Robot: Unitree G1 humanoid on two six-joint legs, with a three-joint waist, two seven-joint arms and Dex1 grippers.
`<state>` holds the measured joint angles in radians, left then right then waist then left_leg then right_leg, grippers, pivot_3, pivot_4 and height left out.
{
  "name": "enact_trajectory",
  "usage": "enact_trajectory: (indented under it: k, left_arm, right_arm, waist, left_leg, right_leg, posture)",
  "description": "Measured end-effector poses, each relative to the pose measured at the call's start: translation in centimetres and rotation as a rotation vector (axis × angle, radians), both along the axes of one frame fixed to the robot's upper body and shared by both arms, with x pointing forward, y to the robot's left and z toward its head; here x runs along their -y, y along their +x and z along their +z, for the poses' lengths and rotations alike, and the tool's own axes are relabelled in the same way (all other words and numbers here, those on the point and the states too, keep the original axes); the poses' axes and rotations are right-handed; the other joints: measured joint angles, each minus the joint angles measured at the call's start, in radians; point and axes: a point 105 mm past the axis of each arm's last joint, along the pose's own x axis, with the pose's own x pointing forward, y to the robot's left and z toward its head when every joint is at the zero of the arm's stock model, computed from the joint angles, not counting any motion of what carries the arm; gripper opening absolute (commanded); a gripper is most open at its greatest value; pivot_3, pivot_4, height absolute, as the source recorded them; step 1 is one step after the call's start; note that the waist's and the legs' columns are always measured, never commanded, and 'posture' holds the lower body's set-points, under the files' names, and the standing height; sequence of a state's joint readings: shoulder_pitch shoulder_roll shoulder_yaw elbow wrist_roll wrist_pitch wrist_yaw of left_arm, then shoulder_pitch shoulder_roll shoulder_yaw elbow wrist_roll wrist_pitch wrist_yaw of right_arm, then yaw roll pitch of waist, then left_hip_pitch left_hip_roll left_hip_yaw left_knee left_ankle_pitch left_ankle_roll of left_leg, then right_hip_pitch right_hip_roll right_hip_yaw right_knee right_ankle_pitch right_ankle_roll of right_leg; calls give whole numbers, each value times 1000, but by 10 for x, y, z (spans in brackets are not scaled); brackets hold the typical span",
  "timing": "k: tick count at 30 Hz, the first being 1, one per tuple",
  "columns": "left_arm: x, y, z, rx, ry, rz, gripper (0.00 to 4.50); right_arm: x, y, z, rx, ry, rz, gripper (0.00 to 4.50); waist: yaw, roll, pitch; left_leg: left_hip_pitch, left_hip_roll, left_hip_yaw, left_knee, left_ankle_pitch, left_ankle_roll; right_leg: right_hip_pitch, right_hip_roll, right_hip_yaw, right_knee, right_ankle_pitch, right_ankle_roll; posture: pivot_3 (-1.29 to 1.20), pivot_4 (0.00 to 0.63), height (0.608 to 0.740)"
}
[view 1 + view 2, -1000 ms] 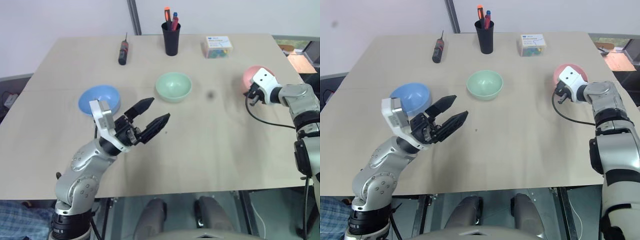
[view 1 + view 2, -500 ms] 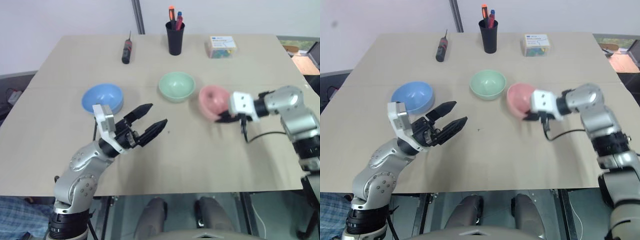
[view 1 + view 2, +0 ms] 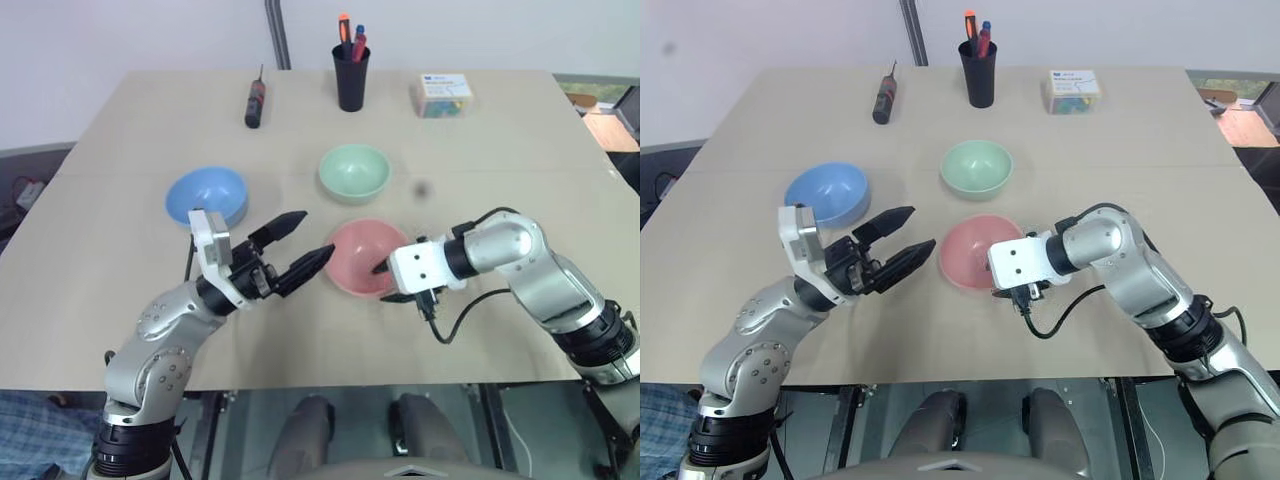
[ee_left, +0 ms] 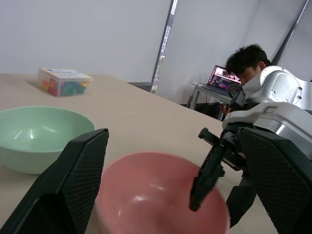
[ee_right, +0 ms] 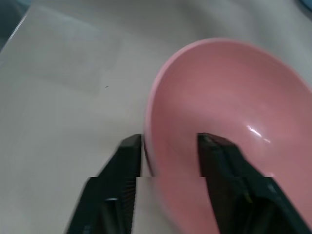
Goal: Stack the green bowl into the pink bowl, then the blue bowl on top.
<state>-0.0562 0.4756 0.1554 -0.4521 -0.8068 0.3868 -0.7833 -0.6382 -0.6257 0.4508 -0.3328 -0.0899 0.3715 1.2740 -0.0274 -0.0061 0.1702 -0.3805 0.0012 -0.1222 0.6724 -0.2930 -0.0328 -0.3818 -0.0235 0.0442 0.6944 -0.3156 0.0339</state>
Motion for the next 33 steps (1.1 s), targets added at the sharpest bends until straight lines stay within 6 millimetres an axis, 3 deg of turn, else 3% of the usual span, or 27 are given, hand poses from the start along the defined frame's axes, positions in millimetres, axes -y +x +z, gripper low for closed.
enact_trajectory:
  k: [3, 4, 7, 9, 15, 18, 22, 28, 33]
  left_arm:
    - [0, 0, -1, -2, 2, 1, 4500]
    - [0, 0, -1, -2, 3, 2, 4500]
    - [0, 4, -4, -3, 35, 32, 4500]
    - [-3, 18, -4, 0, 72, 107, 4500]
    - [-2, 53, 8, 56, 214, 215, 4500]
    - [0, 70, 18, 113, 313, 240, 4500]
    - [10, 89, 13, 131, 447, 216, 4500]
    - [23, 113, 8, 172, 611, 168, 4500]
    - [33, 141, 9, 202, 690, 168, 4500]
  right_arm:
    - [-3, -2, 7, -20, 36, -18, 4240]
    - [-2, -2, 10, -29, 51, -28, 4377]
    - [1, -2, 28, -98, 143, -76, 4377]
    - [5, 4, 50, -132, 263, -145, 4377]
    - [34, 20, 88, -198, 566, -346, 4377]
    - [48, 18, 89, -226, 656, -399, 4377]
    - [57, 12, 90, -242, 721, -429, 4377]
    - [59, -5, 100, -189, 835, -381, 4377]
    - [65, -16, 95, -178, 874, -390, 4377]
  waist:
    - [-4, 0, 0]
    - [-4, 0, 0]
    - [-3, 0, 0]
    - [-1, 0, 0]
    - [7, 0, 0]
    - [10, 0, 0]
    - [10, 0, 0]
    - [6, 0, 0]
    - [11, -1, 1]
  left_leg:
    - [0, 0, 0, 0, 0, 0]
    - [0, 0, 0, 0, 0, 0]
    - [0, 0, 0, 0, 0, 0]
    - [0, 0, -1, 0, 0, 0]
    - [-2, -2, 1, 0, 0, 0]
    - [-2, -5, 3, 0, 0, 1]
    - [-2, -6, 4, 0, 0, 1]
    - [-2, -6, 5, 0, 0, 0]
    - [-3, -7, 4, 1, 0, 1]
  right_leg:
    - [0, 0, 0, 0, 0, 0]
    - [0, 0, 0, 0, 0, 0]
    - [0, 0, 0, 0, 0, 0]
    - [0, 0, -1, 0, 0, 0]
    - [0, 5, -2, 0, 0, 0]
    - [0, 4, -1, -1, 0, 0]
    - [-1, 5, -1, 0, 0, 0]
    - [-1, 5, -1, 0, 0, 0]
    - [-1, 5, -2, 0, 0, 0]
  posture:
    - [0, 150, 739]
    - [0, 150, 739]
    - [0, 150, 739]
    - [0, 150, 739]
    - [0, 150, 739]
    - [0, 150, 739]
    - [0, 150, 739]
    - [0, 150, 739]
    - [0, 150, 739]
